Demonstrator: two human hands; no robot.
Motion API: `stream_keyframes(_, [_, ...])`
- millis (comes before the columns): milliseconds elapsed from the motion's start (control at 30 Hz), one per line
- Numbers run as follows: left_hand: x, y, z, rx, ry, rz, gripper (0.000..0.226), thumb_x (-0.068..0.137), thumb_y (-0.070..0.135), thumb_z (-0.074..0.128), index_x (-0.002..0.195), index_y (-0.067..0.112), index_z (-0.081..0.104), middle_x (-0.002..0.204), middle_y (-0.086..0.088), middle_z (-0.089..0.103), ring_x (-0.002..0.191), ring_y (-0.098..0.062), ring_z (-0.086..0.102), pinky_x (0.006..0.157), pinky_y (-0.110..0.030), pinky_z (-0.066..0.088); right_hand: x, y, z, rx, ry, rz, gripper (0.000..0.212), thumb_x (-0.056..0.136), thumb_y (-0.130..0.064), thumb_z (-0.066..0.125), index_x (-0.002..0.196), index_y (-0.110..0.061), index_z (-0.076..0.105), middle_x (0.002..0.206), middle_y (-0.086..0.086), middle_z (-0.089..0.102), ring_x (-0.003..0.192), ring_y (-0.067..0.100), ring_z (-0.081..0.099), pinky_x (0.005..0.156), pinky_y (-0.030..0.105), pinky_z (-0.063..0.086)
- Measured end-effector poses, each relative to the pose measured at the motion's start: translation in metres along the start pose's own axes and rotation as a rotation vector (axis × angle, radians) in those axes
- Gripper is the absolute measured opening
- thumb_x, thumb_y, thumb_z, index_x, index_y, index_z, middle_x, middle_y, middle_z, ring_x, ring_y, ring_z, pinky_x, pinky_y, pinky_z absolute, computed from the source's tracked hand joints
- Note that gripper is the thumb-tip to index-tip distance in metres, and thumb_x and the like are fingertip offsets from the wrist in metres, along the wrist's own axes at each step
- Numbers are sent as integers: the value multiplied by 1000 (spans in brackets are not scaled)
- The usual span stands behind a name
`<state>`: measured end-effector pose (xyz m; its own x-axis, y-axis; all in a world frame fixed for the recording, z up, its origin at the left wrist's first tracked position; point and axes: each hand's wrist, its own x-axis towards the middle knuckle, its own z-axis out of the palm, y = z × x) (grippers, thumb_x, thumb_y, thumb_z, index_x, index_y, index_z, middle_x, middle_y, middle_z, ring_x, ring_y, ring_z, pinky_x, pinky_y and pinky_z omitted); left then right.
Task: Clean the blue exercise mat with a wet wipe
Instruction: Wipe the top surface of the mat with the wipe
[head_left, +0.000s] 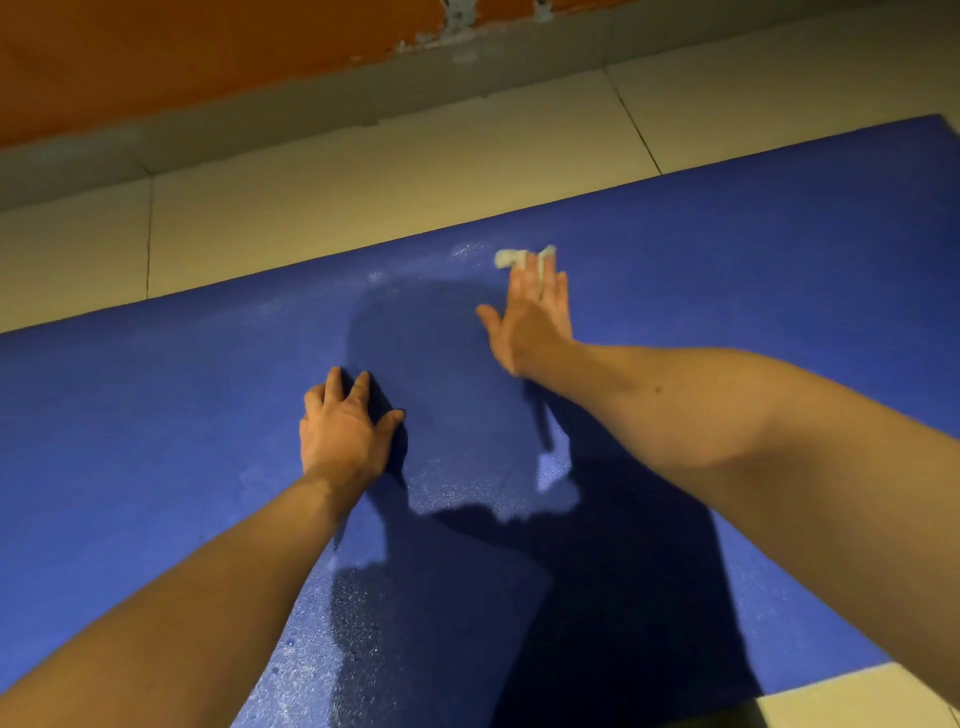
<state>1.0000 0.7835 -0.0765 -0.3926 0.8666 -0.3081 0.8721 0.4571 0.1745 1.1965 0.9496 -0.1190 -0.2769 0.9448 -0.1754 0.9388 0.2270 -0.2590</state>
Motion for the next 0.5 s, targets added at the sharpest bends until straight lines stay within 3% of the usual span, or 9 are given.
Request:
stream_keyframes(67, [-2,1,3,10,-4,7,74,95,57,54,154,18,32,163,-8,20,143,-35,18,112,-52,34,-26,-20,13,-39,-38,-108,86,99,-63,33,158,-5,13,165,13,12,154,38,-10,125,51,7])
stream_keyframes(167, [-8,5,7,13,-18,11,78,94,58,55,156,18,28,164,-8,17,144,-35,16,114,-51,33,-53,-26,23,-187,-123,-307,86,103,-61,23,160,-1,2,168,17,-6,153,36,-19,125,50,-2])
stream_keyframes(233, [-14,8,9,6,-18,14,79,93,58,56,156,18,28,164,-8,16,144,-35,16,114,-51,33,-50,-10,16,-194,-88,-389,81,104,-58,26,160,-3,6,169,14,0,155,32,-12,126,48,-2])
stream_keyframes(333, [-24,9,11,25,-38,34,80,93,58,56,157,19,26,164,-8,14,144,-34,16,115,-50,32,-25,31,-4,-108,6,-226,75,102,-54,38,159,-12,14,167,13,13,156,30,0,126,48,6])
stream_keyframes(433, [-37,8,12,58,-56,62,80,94,57,56,157,19,24,165,-7,12,145,-33,15,116,-48,30,-9,62,-27,-136,-129,43,82,103,-60,21,161,-9,-6,168,14,-14,154,29,-18,125,47,-8])
stream_keyframes(500, [-44,7,13,73,-75,70,81,94,57,56,157,20,22,165,-6,9,145,-32,15,115,-48,30,-12,53,-22,-131,-131,113,85,103,-61,17,159,-4,-9,167,15,-16,153,32,-21,125,48,-9])
